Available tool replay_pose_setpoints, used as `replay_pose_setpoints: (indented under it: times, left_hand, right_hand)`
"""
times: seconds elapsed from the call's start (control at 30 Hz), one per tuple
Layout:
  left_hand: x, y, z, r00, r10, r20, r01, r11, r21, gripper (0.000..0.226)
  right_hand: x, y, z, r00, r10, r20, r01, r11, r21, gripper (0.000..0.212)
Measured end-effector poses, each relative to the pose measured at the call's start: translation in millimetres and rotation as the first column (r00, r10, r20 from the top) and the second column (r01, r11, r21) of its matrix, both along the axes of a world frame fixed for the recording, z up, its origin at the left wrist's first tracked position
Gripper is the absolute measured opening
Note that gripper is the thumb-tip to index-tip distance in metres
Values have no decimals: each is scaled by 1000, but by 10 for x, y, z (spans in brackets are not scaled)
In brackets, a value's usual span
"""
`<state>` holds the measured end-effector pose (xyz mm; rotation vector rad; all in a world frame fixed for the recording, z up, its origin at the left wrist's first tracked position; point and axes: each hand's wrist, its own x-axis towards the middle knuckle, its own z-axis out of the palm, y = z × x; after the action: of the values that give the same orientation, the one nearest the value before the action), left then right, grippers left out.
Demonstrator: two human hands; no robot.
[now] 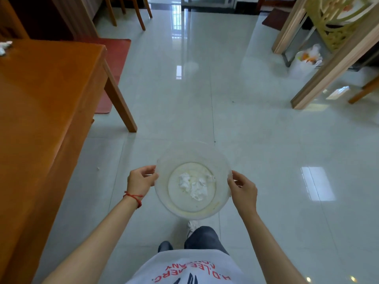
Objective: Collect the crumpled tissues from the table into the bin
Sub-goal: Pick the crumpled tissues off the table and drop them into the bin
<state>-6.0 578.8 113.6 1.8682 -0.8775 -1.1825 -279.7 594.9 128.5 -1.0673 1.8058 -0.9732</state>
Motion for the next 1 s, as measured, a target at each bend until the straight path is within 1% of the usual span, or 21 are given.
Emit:
replay_pose_setpoints:
  times: [0.2, 0.37, 0.53, 0.8, 0.9, 1.0]
  left_hand:
    - [-47, -1154, 224, 1000, 11, 19, -10, 1000, -24, 31]
    - [28, -1981, 296, 1000, 26, 17, -25, 998, -53, 34]
    - [242, -2934, 295, 999, 19, 41, -15, 996, -93, 34]
    - [667, -4381, 512, 997, 27, 78, -16, 991, -136, 35]
    - [780, -4834, 524, 995, 50, 89, -37, 990, -139, 34]
    - [885, -5266, 451, 994, 83, 65, -75, 990, -120, 34]
  right_hand:
    - [-65, -1217, 150, 1000, 24, 7, -24, 1000, -9, 17]
    - [8, -2136, 171, 999, 51, 3, -51, 998, -21, 18]
    - [252, -3167, 157, 998, 65, -5, -65, 997, -44, 14]
    - [698, -4655, 258, 995, 100, 8, -100, 992, -79, 16]
    - [808, -5130, 290, 993, 114, 14, -112, 990, -85, 16]
    - [879, -5601, 276, 991, 133, 10, -132, 988, -81, 17]
